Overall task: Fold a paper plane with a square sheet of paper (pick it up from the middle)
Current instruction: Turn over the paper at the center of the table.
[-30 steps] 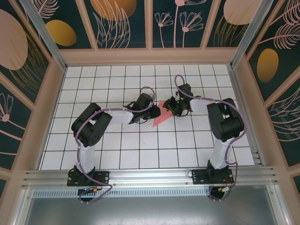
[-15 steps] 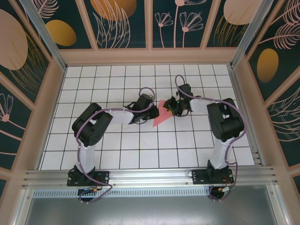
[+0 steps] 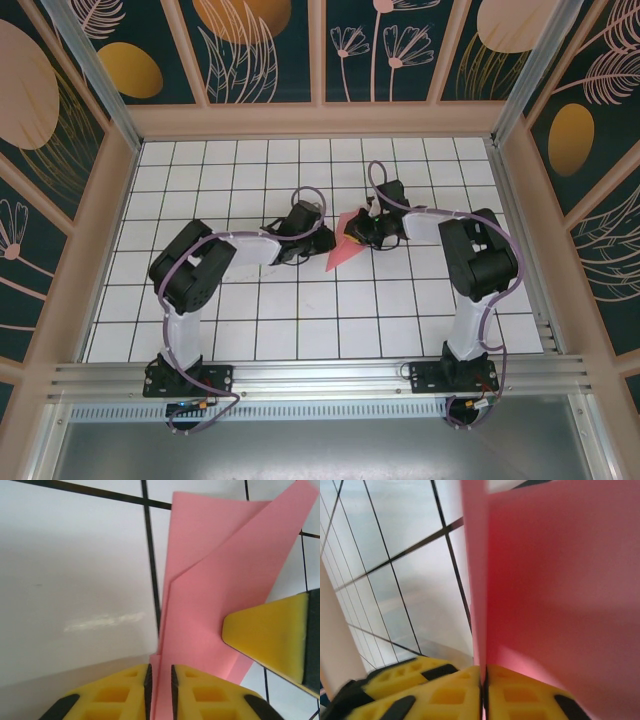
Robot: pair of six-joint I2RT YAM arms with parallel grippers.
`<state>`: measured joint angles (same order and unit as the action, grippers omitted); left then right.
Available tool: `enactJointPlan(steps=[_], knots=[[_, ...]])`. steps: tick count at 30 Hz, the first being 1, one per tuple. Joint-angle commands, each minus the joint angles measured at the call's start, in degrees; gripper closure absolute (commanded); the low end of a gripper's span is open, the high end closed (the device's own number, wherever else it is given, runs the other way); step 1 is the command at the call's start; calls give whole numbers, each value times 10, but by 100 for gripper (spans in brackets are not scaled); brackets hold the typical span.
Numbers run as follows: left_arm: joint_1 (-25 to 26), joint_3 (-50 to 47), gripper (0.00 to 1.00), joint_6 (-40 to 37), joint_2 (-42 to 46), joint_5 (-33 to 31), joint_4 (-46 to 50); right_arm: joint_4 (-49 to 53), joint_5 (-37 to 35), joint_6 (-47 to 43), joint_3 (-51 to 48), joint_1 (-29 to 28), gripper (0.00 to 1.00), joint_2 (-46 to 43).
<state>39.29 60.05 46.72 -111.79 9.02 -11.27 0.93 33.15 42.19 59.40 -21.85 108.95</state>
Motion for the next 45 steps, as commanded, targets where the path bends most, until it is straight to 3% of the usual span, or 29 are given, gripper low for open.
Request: enactJointPlan(steps=[1,7,14,20,25,28,36,45], knots=[[-14,-27,71,6,59,-12,7,-27,19,-14,-19,-2,96,-8],[-51,-115,48,33,162,23,-37,-128,92,-2,-54,24,97,-81],[-74,-182,14,78,239,155,-165,-206,218,28,-59,48,97,-118],[-74,-206,6,152,221,243,-314,-282,268,90,-62,43,96,-129],[-74,-205,10,183,194,273,-378,-291,285,104,-54,30,96,-126],[-74,-200,16,188,180,277,-382,-309,291,119,-54,26,96,-124],[-74,-201,18,192,169,264,-371,-307,292,123,-48,20,95,-119],[-74,-194,66,183,175,259,-366,-260,284,94,-40,18,92,-108]])
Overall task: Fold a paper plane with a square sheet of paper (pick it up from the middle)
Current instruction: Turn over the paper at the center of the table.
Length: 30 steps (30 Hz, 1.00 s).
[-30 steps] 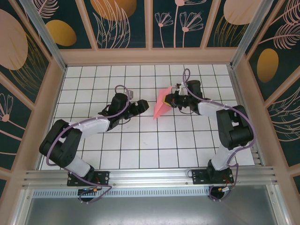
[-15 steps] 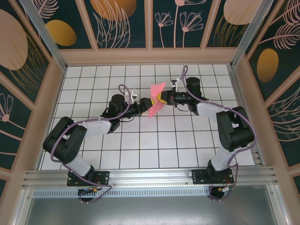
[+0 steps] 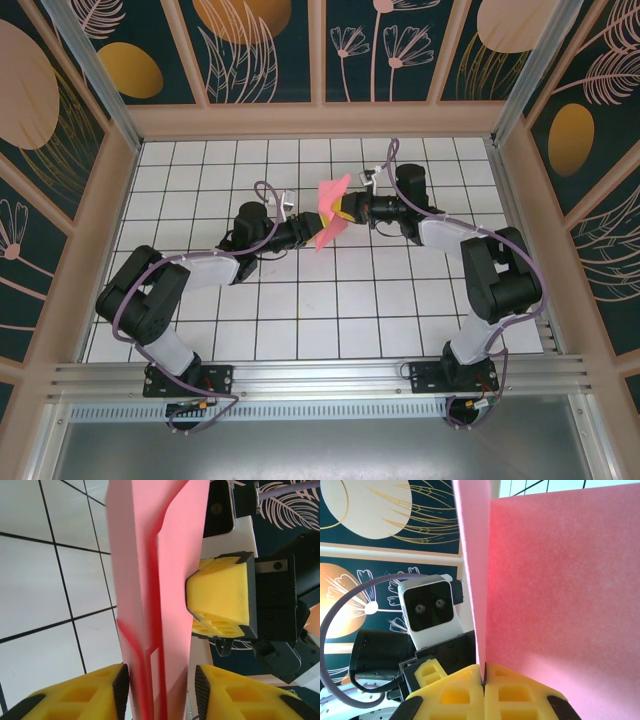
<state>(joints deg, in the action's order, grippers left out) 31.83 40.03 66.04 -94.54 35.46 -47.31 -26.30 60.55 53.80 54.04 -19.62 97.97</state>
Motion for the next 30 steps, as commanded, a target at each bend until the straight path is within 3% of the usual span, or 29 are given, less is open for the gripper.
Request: enactJointPlan(steps=[1,3,5,9,12,16,21,25,30], knots=[[0,7,72,-15,4,-11,2,28,6,-30,16,-4,91,0],[0,7,80,-22,9,-16,9,59,-3,-49,21,-4,87,-5],[0,9,86,-38,17,-24,29,109,-24,-75,31,-2,76,-15],[1,23,90,-96,41,-68,137,205,-96,-127,37,8,57,-49],[2,50,91,-171,70,-153,297,265,-170,-159,30,12,45,-83],[9,91,92,-244,111,-319,499,314,-260,-179,-2,12,33,-139],[43,147,93,-267,108,-509,657,346,-337,-173,-59,12,27,-211],[83,222,94,-242,45,-638,758,377,-379,-170,-94,12,26,-258],[122,338,94,-195,-83,-707,857,411,-413,-170,-124,12,26,-303]])
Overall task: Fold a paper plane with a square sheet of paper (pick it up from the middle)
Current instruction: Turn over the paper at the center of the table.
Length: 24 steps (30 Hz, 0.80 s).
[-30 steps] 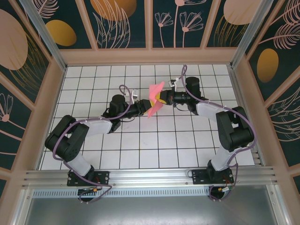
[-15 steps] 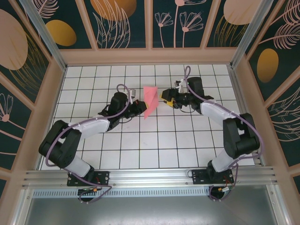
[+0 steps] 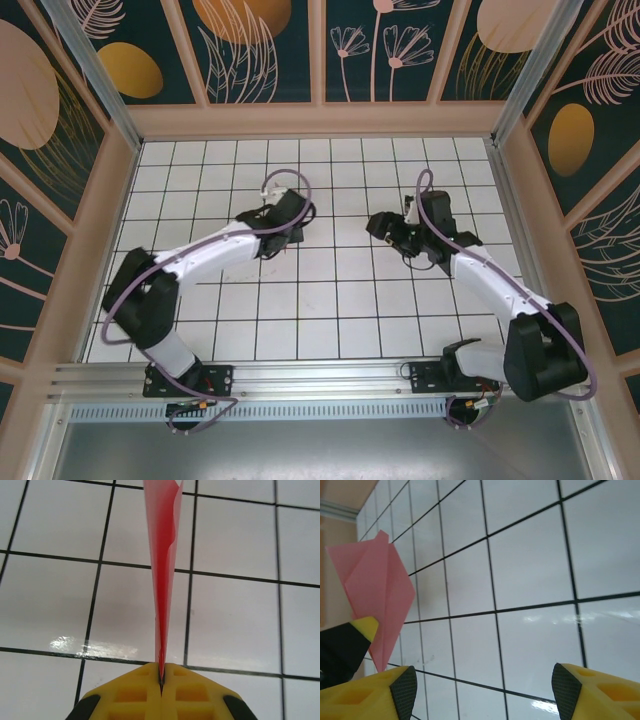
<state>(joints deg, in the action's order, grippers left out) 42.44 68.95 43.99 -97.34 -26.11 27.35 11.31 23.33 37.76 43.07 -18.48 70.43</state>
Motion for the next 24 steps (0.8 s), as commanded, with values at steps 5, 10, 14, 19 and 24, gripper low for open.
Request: enactJointPlan(steps=[5,10,14,19,24], knots=[[44,155,92,54,-166,-103,170,49,-54,-9,-36,2,26,-57],[52,197,85,58,-223,-60,148,50,-54,1,-64,2,26,-87],[53,211,77,49,-234,-19,111,52,-54,-2,-68,2,26,-100],[53,225,60,23,-234,22,78,49,-51,7,-73,2,26,-107],[52,247,42,-6,-234,68,48,57,-59,13,-84,2,25,-132]])
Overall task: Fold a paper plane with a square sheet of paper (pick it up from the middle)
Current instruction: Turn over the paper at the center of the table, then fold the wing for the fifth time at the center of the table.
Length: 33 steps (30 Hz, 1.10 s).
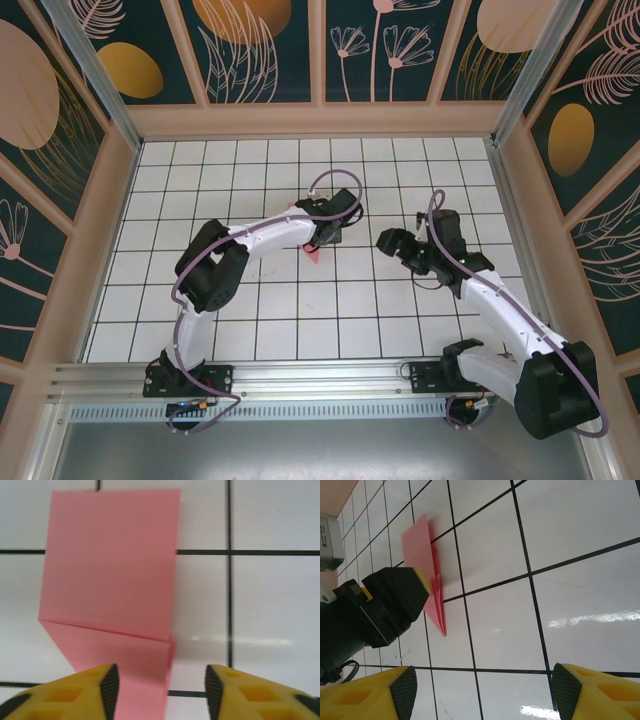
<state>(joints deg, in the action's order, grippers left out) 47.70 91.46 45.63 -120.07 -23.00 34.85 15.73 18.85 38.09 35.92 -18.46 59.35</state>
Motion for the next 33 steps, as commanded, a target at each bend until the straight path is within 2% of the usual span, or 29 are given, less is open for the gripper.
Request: enactJointPlan(steps=[1,5,8,10,14,18,23,33], knots=[[0,24,38,-25,-2,40,-32,15,-17,11,-14,2,25,-28],[-3,3,17,-30,37,60,-81,22,-14,-3,-19,2,24,-47],[-19,-41,12,-23,78,95,-130,7,17,-17,-26,0,24,-41],[-36,-83,11,-9,112,111,-165,-15,41,-14,-32,-8,25,-28],[-82,-199,9,12,200,139,-234,-61,44,5,-25,-52,37,22],[-125,-306,8,33,285,125,-255,-131,30,43,-2,-112,51,94],[-156,-413,3,61,361,120,-270,-151,18,57,75,-163,62,216],[-169,-504,2,84,435,88,-269,-100,19,59,277,-185,66,447]])
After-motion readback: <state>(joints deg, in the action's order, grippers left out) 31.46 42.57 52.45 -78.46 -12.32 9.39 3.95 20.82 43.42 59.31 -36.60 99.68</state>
